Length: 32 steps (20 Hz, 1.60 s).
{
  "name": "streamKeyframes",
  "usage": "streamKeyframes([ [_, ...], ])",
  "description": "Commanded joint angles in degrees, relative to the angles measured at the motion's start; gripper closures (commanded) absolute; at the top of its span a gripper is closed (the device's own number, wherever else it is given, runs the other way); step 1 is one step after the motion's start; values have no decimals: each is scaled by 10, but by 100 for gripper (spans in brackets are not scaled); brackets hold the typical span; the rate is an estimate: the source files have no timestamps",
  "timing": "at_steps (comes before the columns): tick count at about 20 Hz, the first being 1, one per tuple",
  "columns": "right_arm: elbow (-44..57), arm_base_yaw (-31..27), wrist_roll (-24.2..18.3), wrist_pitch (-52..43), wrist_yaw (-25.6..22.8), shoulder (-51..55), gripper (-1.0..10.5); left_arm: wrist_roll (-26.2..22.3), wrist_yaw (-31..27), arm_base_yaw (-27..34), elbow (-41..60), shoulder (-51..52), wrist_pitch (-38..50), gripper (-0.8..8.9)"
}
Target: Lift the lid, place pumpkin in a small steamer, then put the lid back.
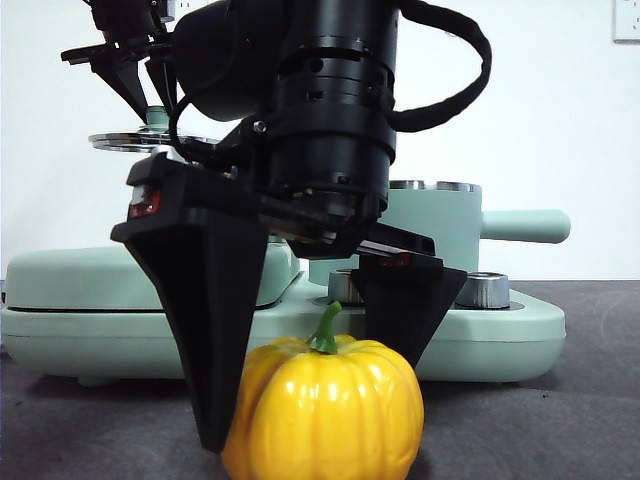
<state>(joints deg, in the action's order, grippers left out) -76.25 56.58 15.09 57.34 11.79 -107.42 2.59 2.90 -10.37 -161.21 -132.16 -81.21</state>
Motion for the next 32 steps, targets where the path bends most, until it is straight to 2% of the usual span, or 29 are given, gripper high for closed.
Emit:
streamKeyframes([
  [1, -9, 7, 10, -3, 0, -13, 548, 5, 1, -1, -5, -4, -14, 798],
  [6, -40, 0, 17, 41, 6, -13, 548, 5, 1, 0, -5, -4, -14, 798],
  [10, -153, -22, -8, 156, -1, -13, 548, 7, 1, 3, -5, -4, -14, 798],
  [14, -288, -78, -23, 236, -3, -14, 548, 7, 1, 7, -5, -4, -14, 798],
  [23, -471, -249, -68, 237, -14, -76, 547, 7, 1, 7, -5, -5, -14, 798],
  [26, -482, -278, -83, 237, -17, -108, 547, 7, 1, 7, -5, -5, -14, 798],
  [30, -482, -287, -97, 234, -58, -150, 547, 7, 1, 6, -5, -7, -14, 798],
  [32, -482, -287, -98, 233, -59, -164, 547, 7, 1, 6, -5, -10, -14, 798],
])
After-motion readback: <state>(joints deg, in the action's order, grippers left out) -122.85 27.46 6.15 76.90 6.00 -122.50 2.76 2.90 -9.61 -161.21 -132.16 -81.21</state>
